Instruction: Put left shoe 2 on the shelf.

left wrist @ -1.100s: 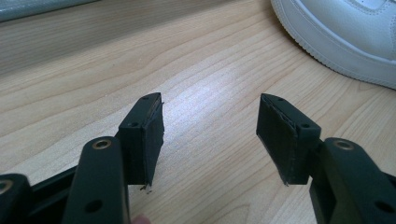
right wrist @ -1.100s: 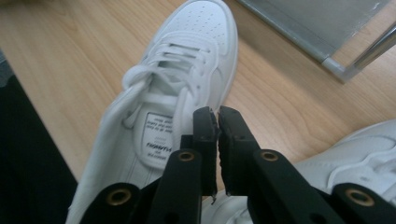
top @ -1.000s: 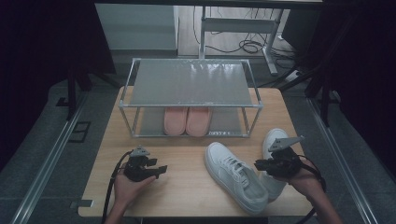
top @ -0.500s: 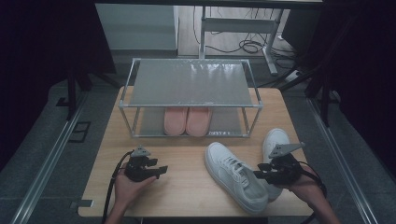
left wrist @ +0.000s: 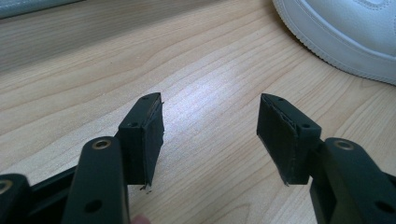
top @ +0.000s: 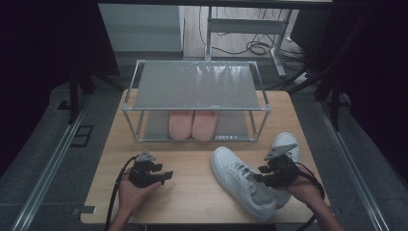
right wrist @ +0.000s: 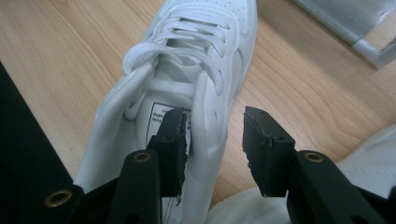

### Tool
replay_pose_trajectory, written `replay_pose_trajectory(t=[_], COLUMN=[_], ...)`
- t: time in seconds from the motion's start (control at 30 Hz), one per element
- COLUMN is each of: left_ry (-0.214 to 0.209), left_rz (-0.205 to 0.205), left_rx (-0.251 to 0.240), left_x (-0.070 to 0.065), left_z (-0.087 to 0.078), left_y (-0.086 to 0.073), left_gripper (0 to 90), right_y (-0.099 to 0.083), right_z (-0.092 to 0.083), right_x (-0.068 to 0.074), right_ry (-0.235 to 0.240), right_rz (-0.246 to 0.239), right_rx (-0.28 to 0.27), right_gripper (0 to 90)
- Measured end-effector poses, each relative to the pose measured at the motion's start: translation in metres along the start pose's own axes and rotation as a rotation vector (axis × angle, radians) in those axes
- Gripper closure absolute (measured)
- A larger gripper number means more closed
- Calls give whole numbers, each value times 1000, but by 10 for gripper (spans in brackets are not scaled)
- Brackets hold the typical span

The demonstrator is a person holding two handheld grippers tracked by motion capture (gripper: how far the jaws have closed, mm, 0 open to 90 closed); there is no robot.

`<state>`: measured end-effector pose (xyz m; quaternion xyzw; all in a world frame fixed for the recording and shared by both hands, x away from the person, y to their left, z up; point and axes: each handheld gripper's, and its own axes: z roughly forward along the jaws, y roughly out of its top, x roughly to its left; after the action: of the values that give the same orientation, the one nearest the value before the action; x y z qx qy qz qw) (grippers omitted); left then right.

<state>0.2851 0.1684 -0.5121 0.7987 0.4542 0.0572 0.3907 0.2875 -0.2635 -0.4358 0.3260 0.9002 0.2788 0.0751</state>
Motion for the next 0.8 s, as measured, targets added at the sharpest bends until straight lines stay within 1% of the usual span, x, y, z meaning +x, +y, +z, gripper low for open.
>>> replay_pose_trajectory(t=[0.13, 0.27, 0.37, 0.47, 0.5, 0.6, 0.63, 0.8], left_ry=[1, 2, 0, 0, 0, 0, 1, 4], left_rz=[1, 1, 0, 4, 5, 4, 2, -3], left_rx=[0, 1, 1, 3, 4, 3, 1, -4], left_x=[0, 0, 0, -1, -1, -1, -1, 0], left_z=[-1, 0, 0, 1, 1, 0, 0, -1], left_y=[0, 0, 0, 0, 0, 0, 0, 0], left_gripper=[415, 415, 415, 415, 415, 415, 415, 416], right_y=[5, 7, 8, 7, 7, 7, 6, 2], right_z=[10, 18, 23, 26, 27, 28, 28, 27], right_x=[0, 2, 2, 4, 5, 7, 7, 5], right_ry=[-3, -23, -23, -20, -32, -55, -55, -47], right_rz=[-8, -10, -2, 3, -2, 3, 4, 54], right_rx=[27, 59, 73, 91, 98, 92, 85, 48], right_gripper=[606, 622, 652, 712, 725, 751, 761, 783])
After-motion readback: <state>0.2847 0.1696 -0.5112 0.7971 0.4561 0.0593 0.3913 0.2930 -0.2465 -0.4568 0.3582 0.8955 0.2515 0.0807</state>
